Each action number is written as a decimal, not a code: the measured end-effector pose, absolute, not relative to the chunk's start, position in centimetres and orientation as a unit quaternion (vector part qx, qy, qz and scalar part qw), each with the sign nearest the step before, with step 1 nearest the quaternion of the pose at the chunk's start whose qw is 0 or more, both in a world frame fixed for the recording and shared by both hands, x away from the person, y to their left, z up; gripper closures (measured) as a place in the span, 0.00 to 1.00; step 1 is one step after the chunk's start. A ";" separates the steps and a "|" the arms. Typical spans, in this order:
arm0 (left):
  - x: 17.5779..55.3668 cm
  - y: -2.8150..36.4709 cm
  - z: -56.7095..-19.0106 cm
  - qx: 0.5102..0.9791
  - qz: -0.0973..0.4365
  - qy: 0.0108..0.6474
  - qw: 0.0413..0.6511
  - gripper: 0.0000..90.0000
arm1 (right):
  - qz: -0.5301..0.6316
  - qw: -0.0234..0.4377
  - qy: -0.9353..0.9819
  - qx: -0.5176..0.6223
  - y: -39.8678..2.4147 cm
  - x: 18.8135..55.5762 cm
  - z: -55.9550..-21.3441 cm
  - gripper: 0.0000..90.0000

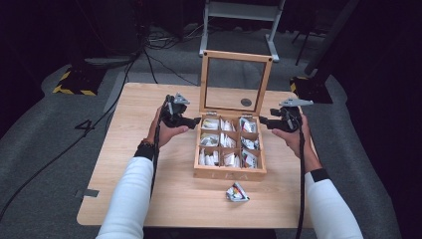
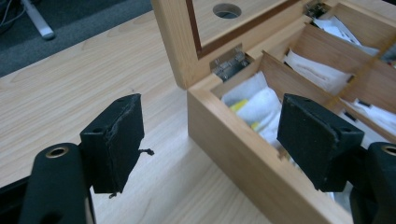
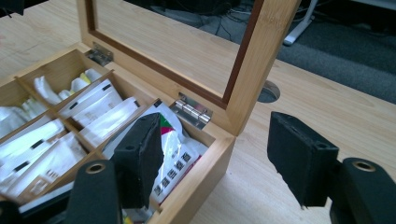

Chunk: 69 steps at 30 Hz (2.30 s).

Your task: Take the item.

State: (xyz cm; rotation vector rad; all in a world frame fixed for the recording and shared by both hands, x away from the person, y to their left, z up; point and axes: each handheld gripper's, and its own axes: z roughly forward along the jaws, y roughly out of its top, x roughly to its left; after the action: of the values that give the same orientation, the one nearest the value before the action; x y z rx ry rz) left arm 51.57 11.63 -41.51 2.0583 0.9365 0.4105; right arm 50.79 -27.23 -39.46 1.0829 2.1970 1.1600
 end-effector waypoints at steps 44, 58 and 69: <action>57.5 7.0 -41.4 0.789 0.139 0.428 0.418 0.43 | 0.417 0.184 0.761 0.462 -24.3 57.2 -42.0 0.53; 57.3 7.8 -40.7 0.785 0.139 0.430 0.424 0.59 | 0.429 0.174 0.759 0.458 -24.9 57.0 -41.7 0.57; 56.3 8.3 -39.5 0.776 0.151 0.417 0.450 0.61 | 0.444 0.182 0.755 0.447 -25.2 56.1 -40.4 0.57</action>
State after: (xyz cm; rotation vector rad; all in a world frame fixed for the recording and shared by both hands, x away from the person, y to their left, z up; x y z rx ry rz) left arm 56.27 8.28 -39.50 1.9179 1.0301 0.3726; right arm 56.13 -25.22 -40.38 1.2613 2.1318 1.2521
